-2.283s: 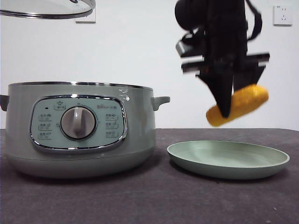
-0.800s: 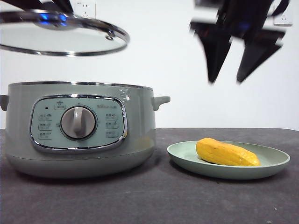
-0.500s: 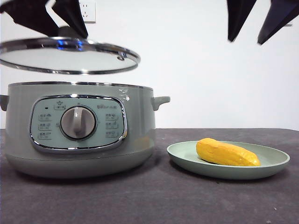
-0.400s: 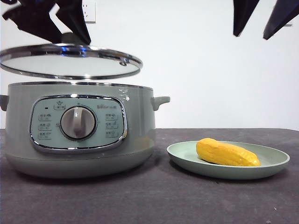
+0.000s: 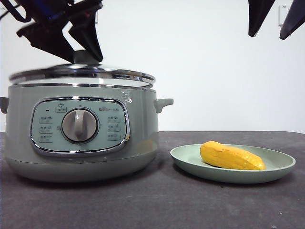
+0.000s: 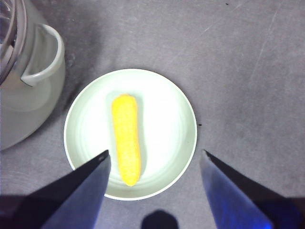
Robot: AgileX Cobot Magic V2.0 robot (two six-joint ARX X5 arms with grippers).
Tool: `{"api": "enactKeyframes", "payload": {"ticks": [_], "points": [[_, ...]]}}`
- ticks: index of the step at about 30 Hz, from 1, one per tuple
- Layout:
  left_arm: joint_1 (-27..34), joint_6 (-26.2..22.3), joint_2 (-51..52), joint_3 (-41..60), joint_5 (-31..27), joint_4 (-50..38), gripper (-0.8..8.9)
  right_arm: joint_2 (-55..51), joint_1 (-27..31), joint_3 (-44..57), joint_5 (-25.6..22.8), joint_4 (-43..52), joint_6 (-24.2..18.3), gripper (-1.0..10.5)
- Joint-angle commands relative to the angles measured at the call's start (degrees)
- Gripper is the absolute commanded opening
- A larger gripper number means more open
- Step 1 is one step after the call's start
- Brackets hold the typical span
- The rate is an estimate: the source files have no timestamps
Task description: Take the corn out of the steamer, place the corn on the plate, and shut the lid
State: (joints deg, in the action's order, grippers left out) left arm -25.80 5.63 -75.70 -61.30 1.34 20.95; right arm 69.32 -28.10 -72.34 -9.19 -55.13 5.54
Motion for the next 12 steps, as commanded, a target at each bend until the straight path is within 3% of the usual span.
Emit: {"api": "enactKeyframes", "payload": {"ticks": [1,12], "points": [[-0.17,0.37,-0.63,-0.7,0.17,-2.03,-0.09,0.04,0.02,0.24,-0.2,0.15,-0.07,3.2],[-0.61,-0.87,-1.16,-0.7,-3.3,2.27,-0.09,0.04,0.02,0.24,-0.17,-0.02,-0.07,3.1]]}}
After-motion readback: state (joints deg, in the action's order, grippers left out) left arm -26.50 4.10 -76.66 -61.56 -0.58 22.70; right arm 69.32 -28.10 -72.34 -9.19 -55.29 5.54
